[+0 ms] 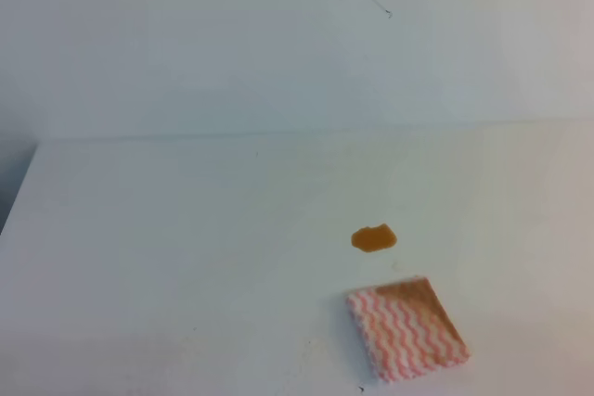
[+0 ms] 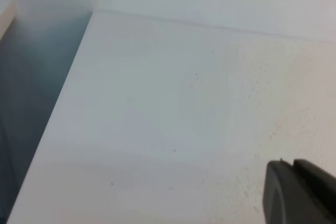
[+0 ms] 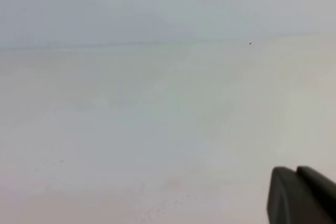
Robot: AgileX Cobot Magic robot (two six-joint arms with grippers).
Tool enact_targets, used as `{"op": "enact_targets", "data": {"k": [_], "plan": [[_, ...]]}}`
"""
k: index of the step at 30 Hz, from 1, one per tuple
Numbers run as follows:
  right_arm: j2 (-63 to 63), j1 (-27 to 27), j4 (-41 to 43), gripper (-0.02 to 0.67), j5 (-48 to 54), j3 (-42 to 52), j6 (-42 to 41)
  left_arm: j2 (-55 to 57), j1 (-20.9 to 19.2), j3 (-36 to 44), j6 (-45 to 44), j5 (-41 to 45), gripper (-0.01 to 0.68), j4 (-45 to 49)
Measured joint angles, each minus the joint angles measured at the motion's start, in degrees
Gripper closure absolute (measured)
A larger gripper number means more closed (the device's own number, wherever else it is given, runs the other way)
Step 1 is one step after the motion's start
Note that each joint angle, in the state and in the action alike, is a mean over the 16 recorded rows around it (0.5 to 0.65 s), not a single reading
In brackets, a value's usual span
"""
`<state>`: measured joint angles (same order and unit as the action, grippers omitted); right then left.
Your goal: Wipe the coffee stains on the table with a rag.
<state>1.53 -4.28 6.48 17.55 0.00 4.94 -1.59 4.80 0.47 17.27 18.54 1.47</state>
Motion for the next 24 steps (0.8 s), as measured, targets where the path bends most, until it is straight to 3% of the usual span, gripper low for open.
{"op": "enact_targets", "data": {"k": [24], "plan": [[0.0,0.0,0.0,0.652,0.0,0.0,0.0,0.0,0.0,-0.2,0.1,0.2,0.674,0.0]]}}
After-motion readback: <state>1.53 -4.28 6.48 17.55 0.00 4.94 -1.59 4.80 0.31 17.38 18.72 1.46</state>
